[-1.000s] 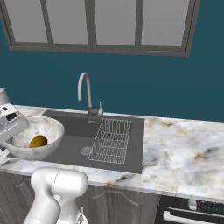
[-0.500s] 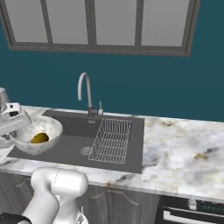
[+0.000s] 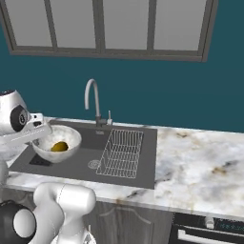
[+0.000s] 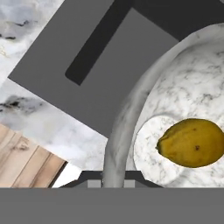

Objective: Pick the lemon from the cabinet and place it in the bowl. Then pick the bowl and place it in the sink. Then turn on the sink facuet.

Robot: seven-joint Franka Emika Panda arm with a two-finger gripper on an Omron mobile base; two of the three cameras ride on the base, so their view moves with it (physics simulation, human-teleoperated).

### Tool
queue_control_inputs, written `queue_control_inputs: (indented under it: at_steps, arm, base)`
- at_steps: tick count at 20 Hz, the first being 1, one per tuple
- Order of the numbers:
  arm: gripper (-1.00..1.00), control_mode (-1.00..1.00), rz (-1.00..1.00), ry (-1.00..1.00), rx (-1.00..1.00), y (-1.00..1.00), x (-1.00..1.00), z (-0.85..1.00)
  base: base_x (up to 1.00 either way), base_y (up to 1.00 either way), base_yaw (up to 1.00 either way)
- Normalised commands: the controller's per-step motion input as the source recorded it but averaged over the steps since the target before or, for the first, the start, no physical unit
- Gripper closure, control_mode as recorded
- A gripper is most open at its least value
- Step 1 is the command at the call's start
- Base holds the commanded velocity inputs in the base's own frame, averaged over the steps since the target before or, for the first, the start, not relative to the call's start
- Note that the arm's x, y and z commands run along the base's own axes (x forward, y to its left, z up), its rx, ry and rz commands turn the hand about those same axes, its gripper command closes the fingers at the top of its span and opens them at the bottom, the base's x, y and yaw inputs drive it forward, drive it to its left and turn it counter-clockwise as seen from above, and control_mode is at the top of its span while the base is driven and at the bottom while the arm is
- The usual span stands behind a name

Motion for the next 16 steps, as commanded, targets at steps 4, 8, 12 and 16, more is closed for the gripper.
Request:
queue_control_inputs:
  at_steps: [4,8,12,16]
  arm:
    - [1.0,-1.0,-0.01,0.0,0.0,0.0,0.72,-0.53]
    - [1.0,-1.0,-0.01,0.0,0.0,0.0,0.53,-0.48]
    - [1.0,-1.0,-0.02,-0.01,0.0,0.0,0.41,-0.38]
    - [1.0,-1.0,-0.08,0.0,0.0,0.0,0.51,-0.26]
  base:
    - [0.0,0.0,0.0]
    - [0.0,0.0,0.0]
    - [0.0,0.0,0.0]
    - [0.0,0.0,0.0]
